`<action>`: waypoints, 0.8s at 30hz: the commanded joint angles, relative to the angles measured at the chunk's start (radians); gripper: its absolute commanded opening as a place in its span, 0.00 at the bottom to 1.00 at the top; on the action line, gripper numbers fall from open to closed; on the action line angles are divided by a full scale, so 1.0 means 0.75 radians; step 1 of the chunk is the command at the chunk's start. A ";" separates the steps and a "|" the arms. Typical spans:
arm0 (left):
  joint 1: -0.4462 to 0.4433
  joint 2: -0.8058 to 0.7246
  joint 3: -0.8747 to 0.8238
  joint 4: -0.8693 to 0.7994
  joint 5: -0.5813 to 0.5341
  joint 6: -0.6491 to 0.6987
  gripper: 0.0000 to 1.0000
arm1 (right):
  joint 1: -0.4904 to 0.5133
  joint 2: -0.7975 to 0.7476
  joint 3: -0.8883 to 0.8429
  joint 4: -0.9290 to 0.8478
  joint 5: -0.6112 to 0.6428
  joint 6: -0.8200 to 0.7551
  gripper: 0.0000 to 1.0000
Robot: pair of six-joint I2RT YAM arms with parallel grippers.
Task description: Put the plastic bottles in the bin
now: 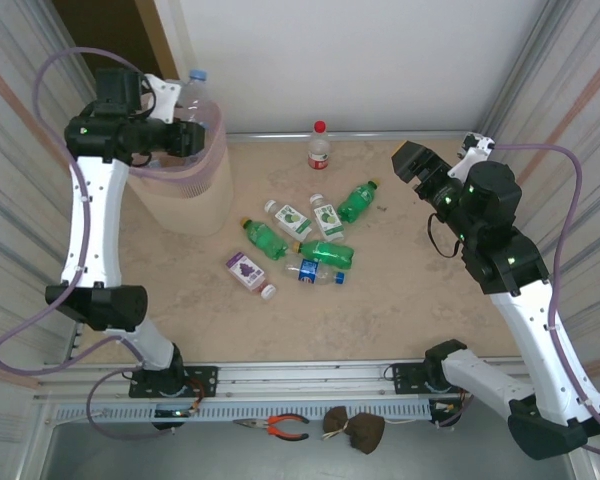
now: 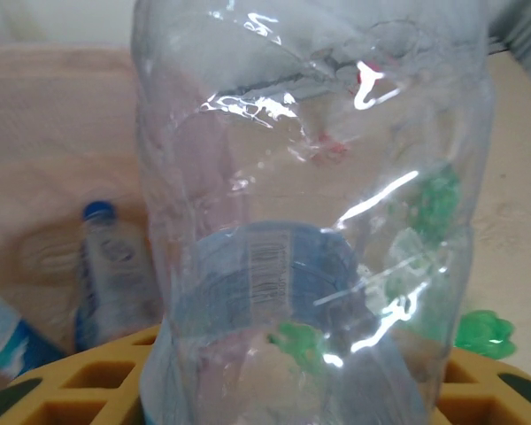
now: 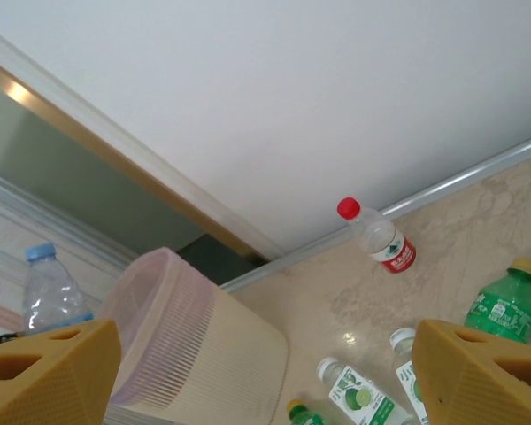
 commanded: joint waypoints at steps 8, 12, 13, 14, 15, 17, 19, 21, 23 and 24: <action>0.068 0.231 0.230 -0.252 -0.399 0.159 0.49 | -0.008 0.021 0.017 -0.011 -0.020 -0.020 0.84; 0.072 0.328 0.276 -0.295 -0.507 0.186 0.49 | -0.009 0.026 0.015 -0.013 -0.024 -0.023 0.84; 0.075 0.350 0.283 -0.301 -0.523 0.189 0.49 | -0.009 0.027 0.016 -0.013 -0.023 -0.023 0.84; 0.076 0.367 0.287 -0.306 -0.535 0.189 0.50 | -0.012 0.027 0.015 -0.015 -0.024 -0.023 0.84; 0.083 0.388 0.293 -0.311 -0.543 0.193 0.50 | -0.012 0.030 0.015 -0.015 -0.025 -0.023 0.84; 0.098 0.429 0.307 -0.327 -0.544 0.195 0.50 | -0.014 0.032 0.014 -0.015 -0.026 -0.021 0.84; 0.113 0.471 0.318 -0.339 -0.524 0.208 0.51 | -0.016 0.037 0.013 -0.013 -0.032 -0.021 0.84; 0.121 0.511 0.329 -0.352 -0.504 0.215 0.51 | -0.016 0.042 0.014 -0.013 -0.037 -0.021 0.84; 0.130 0.547 0.342 -0.366 -0.487 0.217 0.52 | -0.017 0.047 0.015 -0.013 -0.039 -0.019 0.84; 0.134 0.561 0.343 -0.370 -0.478 0.217 0.52 | -0.017 0.048 0.014 -0.013 -0.041 -0.019 0.84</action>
